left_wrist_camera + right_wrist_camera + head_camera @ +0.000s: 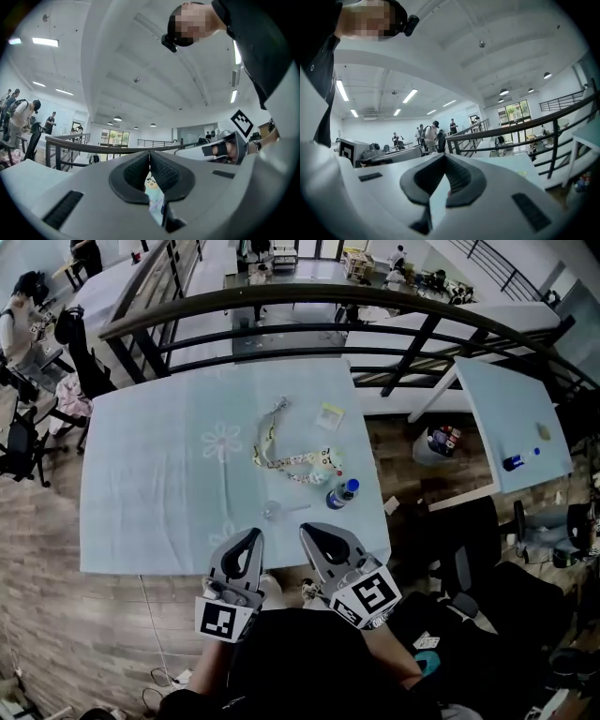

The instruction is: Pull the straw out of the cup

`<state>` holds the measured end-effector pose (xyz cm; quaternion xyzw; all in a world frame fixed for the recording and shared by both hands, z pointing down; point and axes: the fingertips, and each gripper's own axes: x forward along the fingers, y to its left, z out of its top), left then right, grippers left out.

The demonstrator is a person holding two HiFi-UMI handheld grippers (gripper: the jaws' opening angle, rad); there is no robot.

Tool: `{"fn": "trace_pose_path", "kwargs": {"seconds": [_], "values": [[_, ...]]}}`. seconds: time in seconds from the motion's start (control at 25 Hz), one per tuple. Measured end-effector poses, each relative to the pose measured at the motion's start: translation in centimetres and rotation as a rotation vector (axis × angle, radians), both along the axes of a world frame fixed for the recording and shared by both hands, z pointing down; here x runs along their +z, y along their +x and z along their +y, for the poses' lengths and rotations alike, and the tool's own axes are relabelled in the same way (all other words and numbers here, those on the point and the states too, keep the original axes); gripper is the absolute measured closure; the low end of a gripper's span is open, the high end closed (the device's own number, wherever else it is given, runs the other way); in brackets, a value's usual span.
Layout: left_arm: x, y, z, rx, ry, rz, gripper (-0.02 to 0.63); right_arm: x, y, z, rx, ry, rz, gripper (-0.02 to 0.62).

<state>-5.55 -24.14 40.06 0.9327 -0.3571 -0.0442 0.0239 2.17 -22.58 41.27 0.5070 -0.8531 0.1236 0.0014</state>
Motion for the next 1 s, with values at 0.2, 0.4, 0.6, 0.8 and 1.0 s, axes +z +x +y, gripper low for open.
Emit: {"fn": "trace_pose_path", "kwargs": {"seconds": [0.2, 0.4, 0.6, 0.8, 1.0], "values": [[1.1, 1.8, -1.5, 0.101, -0.003, -0.024, 0.592, 0.2, 1.2, -0.7, 0.089, -0.012, 0.017, 0.588], [3.5, 2.9, -3.2, 0.187, -0.046, -0.083, 0.591, 0.1, 1.9, -1.5, 0.162, -0.023, 0.04, 0.588], [6.2, 3.4, -4.4, 0.246, -0.056, -0.133, 0.591, 0.2, 2.6, -1.6, 0.229, -0.036, 0.069, 0.586], [9.6, 4.1, -4.5, 0.317, -0.08, -0.216, 0.575, 0.4, 3.3, -1.6, 0.283, -0.056, 0.084, 0.586], [12.9, 5.4, -4.3, 0.404, -0.047, -0.312, 0.512, 0.6, 3.6, -1.9, 0.315, -0.079, 0.092, 0.588]]}}
